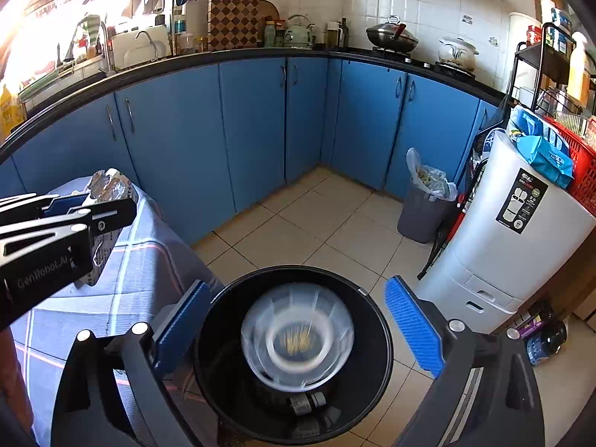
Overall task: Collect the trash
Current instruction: 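Carry the lid and foil can over the bin and release both, then return both tools to the table toward the blue cup and paper carton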
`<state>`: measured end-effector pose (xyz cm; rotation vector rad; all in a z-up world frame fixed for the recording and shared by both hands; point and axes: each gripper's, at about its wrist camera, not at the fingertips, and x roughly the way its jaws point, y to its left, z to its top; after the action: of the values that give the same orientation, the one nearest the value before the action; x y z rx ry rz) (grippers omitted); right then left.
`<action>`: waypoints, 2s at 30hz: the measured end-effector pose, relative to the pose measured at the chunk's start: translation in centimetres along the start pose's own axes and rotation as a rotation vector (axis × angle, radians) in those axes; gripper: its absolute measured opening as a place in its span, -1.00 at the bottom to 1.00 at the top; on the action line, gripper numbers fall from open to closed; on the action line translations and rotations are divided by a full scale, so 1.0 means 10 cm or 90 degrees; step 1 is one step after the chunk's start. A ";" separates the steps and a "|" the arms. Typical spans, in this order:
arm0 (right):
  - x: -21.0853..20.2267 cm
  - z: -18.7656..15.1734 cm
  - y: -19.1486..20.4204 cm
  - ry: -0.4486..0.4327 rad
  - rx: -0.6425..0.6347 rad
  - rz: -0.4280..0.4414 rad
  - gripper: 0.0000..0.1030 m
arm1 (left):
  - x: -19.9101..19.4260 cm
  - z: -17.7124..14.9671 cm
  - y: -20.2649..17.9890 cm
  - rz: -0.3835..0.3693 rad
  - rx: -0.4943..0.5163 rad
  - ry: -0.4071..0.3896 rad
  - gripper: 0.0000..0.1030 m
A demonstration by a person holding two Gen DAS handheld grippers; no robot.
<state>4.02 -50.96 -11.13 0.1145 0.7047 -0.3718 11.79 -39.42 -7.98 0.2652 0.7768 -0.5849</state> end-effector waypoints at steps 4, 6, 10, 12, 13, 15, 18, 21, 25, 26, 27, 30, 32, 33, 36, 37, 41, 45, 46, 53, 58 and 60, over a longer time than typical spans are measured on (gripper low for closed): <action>0.01 -0.01 -0.07 0.002 0.011 -0.008 0.82 | 0.01 0.02 -0.06 -0.005 0.006 0.000 -0.44; 0.00 -0.01 -0.11 0.001 0.020 -0.008 0.82 | 0.01 0.04 -0.09 -0.006 0.009 -0.002 -0.44; -0.03 -0.02 -0.21 0.000 0.031 -0.020 0.82 | 0.01 0.06 -0.16 -0.015 0.017 -0.004 -0.44; -0.05 -0.02 -0.25 -0.001 0.035 -0.025 0.82 | 0.01 0.08 -0.20 -0.017 0.021 -0.006 -0.44; -0.06 -0.03 -0.28 -0.001 0.036 -0.029 0.82 | 0.01 0.09 -0.23 -0.020 0.022 -0.007 -0.44; -0.08 -0.04 -0.33 -0.003 0.038 -0.035 0.82 | 0.01 0.12 -0.26 -0.024 0.025 -0.008 -0.44; -0.11 -0.06 -0.41 -0.004 0.048 -0.043 0.82 | 0.00 0.16 -0.33 -0.025 0.033 -0.013 -0.43; -0.12 -0.07 -0.48 -0.002 0.059 -0.046 0.82 | -0.01 0.20 -0.43 -0.021 0.048 -0.019 -0.33; -0.13 -0.09 -0.55 0.001 0.069 -0.049 0.82 | -0.03 0.25 -0.53 -0.018 0.060 -0.031 -0.27; -0.13 -0.09 -0.56 0.001 0.070 -0.049 0.82 | -0.02 0.26 -0.55 -0.016 0.061 -0.031 -0.14; -0.13 -0.09 -0.57 0.001 0.071 -0.049 0.82 | -0.02 0.27 -0.55 -0.013 0.060 -0.031 0.19; -0.14 -0.09 -0.61 0.003 0.077 -0.048 0.82 | -0.04 0.29 -0.51 -0.007 0.036 -0.046 0.74; -0.14 -0.09 -0.63 0.004 0.081 -0.049 0.82 | -0.04 0.28 -0.50 0.006 0.037 -0.051 0.74; -0.14 -0.09 -0.63 0.004 0.083 -0.049 0.82 | -0.03 0.28 -0.49 0.011 0.039 -0.048 0.74; -0.15 -0.09 -0.63 0.004 0.087 -0.045 0.82 | -0.01 0.27 -0.43 0.010 0.028 -0.040 0.74; -0.15 -0.08 -0.63 0.004 0.087 -0.044 0.82 | -0.01 0.27 -0.41 0.009 0.026 -0.038 0.74; -0.17 -0.06 -0.56 0.004 0.081 -0.040 0.82 | -0.04 0.25 -0.34 0.008 0.019 -0.036 0.79; -0.20 -0.03 -0.48 0.002 0.071 -0.033 0.82 | -0.10 0.22 -0.25 0.008 0.012 -0.037 0.82; -0.21 -0.02 -0.45 0.002 0.068 -0.031 0.82 | -0.12 0.21 -0.22 0.009 0.010 -0.037 0.83; -0.26 0.03 -0.16 0.001 0.043 -0.001 0.83 | -0.31 0.08 0.13 0.038 -0.014 -0.051 0.93; -0.27 0.07 0.16 0.004 0.014 0.031 0.82 | -0.38 -0.08 0.53 0.072 -0.050 -0.036 0.93; -0.25 0.09 0.34 0.007 -0.001 0.051 0.83 | -0.43 -0.17 0.73 0.088 -0.071 -0.031 0.93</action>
<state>4.14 -47.27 -8.91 0.1420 0.7090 -0.2946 12.67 -31.05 -5.99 0.1998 0.7353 -0.4148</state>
